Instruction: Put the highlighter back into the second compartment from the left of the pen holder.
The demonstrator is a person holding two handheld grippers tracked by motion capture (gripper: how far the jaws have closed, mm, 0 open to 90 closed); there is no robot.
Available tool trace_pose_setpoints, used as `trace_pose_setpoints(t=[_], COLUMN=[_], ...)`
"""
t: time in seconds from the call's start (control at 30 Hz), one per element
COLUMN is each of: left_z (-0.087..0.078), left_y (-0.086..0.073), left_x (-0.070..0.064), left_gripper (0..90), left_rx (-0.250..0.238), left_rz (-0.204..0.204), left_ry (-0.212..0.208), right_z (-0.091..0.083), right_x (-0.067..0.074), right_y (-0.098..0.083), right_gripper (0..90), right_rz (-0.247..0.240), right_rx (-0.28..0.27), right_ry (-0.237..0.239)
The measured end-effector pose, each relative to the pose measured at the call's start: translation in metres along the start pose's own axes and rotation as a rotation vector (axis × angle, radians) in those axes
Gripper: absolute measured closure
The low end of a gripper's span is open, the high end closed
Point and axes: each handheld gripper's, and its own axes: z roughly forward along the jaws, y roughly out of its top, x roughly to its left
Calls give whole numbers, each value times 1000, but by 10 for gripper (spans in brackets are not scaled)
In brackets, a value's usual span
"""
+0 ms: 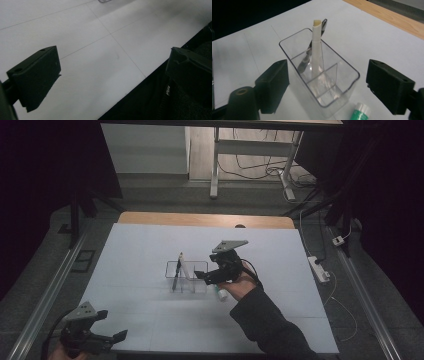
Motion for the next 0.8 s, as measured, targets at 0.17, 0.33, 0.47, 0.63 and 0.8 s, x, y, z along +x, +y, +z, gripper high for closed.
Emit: trace_pose_setpoints(t=[0.17,0.33,0.47,0.63,0.8], left_z=[0,0,0,0,0], left_y=[0,0,0,0,0], left_x=[0,0,0,0,0], left_gripper=[0,0,0,0,0], left_rx=[0,0,0,1,1], left_rz=[0,0,-1,0,0], left_ry=[0,0,0,0,-1], right_z=[-8,-15,-21,-28,-34], right_x=[-3,-3,-3,-5,-8], right_y=[-6,-14,-21,-31,-42], right_gripper=[81,14,0,0,0], right_rz=[11,5,-7,-1,3], right_rx=[34,51,60,79,101], right_ry=[-9,-27,-41,-42,-48])
